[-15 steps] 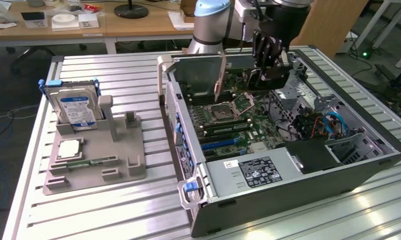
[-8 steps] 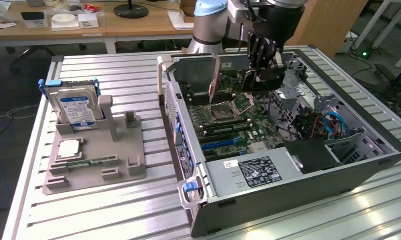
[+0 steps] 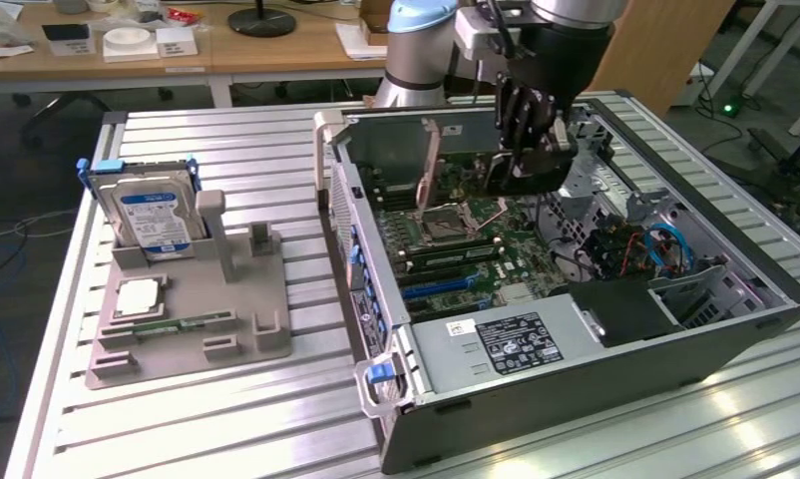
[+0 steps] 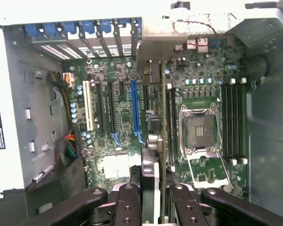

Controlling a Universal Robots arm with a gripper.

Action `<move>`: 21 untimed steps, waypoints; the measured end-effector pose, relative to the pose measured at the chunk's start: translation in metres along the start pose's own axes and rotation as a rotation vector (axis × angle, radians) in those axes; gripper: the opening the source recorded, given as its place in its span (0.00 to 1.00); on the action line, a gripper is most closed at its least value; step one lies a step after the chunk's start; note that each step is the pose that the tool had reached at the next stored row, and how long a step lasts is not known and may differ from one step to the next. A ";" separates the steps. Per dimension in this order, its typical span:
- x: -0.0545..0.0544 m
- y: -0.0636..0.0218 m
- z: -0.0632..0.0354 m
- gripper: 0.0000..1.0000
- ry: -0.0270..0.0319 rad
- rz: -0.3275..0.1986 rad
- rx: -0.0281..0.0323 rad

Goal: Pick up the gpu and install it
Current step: 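Insert the gpu into the slot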

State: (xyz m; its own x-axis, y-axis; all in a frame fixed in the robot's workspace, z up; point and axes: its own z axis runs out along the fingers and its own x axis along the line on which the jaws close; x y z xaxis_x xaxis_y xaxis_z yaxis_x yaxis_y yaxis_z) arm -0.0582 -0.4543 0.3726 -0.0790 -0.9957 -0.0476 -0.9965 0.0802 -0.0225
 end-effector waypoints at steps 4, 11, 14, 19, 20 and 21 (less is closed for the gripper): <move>0.000 0.0005 0.0023 0.28 -0.0010 -0.061 -0.0030; 0.002 0.0005 0.0043 0.28 -0.0012 -0.062 -0.0030; 0.003 0.0005 0.0070 0.28 -0.0011 -0.057 -0.0028; 0.003 0.0007 0.0140 0.28 -0.0009 -0.044 -0.0022; 0.003 0.0007 0.0148 0.28 -0.0006 -0.042 -0.0022; 0.003 0.0007 0.0155 0.28 -0.0006 -0.041 -0.0021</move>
State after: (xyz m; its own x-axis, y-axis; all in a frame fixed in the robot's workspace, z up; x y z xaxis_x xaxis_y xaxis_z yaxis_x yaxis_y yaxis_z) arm -0.0588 -0.4565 0.3570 -0.0380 -0.9982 -0.0472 -0.9990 0.0391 -0.0224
